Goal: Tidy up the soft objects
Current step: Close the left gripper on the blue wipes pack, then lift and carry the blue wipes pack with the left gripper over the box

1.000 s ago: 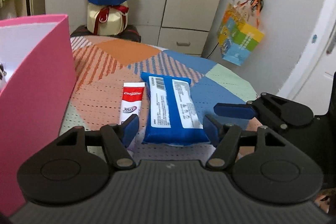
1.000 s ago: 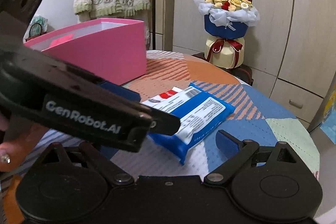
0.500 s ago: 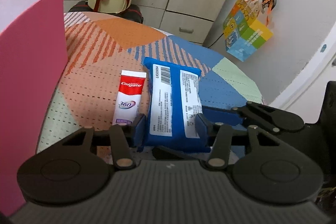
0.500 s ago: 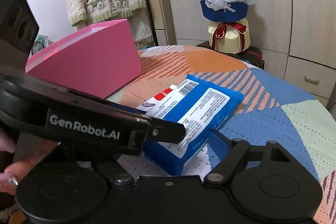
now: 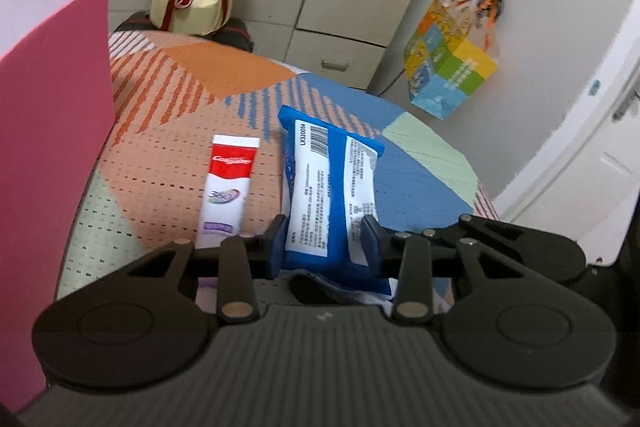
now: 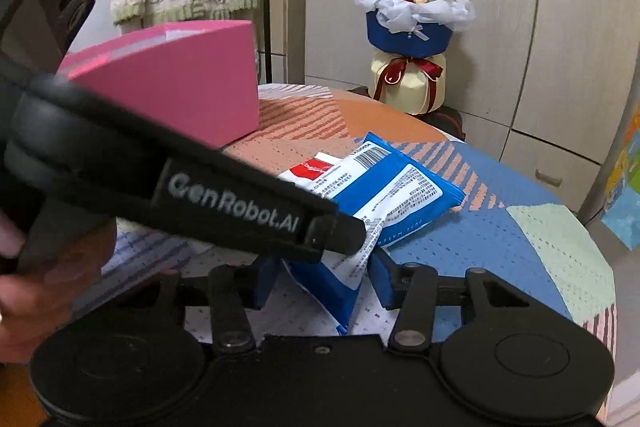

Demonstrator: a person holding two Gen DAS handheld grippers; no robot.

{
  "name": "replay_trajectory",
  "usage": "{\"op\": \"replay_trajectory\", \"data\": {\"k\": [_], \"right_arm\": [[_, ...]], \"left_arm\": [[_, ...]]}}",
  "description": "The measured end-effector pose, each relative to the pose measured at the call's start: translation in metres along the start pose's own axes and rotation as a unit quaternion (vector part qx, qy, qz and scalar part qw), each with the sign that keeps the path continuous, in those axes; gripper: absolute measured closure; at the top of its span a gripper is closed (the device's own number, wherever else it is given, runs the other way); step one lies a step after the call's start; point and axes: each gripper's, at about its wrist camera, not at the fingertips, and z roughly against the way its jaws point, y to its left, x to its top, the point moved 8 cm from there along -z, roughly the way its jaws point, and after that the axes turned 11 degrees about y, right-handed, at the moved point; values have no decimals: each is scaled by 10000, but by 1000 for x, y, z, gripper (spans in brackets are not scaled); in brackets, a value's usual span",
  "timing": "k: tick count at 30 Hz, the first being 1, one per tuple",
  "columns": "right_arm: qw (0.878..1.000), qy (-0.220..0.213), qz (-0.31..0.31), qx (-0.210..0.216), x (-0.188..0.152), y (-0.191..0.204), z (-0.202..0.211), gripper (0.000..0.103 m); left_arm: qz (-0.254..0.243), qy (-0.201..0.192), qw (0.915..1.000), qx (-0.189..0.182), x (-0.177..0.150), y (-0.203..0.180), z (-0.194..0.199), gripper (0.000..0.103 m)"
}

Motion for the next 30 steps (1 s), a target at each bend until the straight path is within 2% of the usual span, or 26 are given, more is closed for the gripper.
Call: {"op": "replay_trajectory", "data": {"k": [5, 7, 19, 22, 30], "right_arm": [[9999, -56, -22, -122, -5, 6, 15, 48], [10000, -14, -31, -91, -9, 10, 21, 42], [9994, -37, -304, -174, -35, 40, 66, 35], [9987, 54, -484, -137, -43, 49, 75, 35], [9991, 24, -334, -264, -66, 89, 100, 35]], "left_arm": [[-232, -66, 9997, 29, -8, -12, 13, 66], [-295, 24, 9996, -41, -14, -17, 17, 66], [-808, 114, 9964, -222, -54, -45, 59, 66], [-911, 164, 9953, -274, -68, -48, 69, 66], [-1146, 187, 9928, -309, -106, -50, 105, 66]]}}
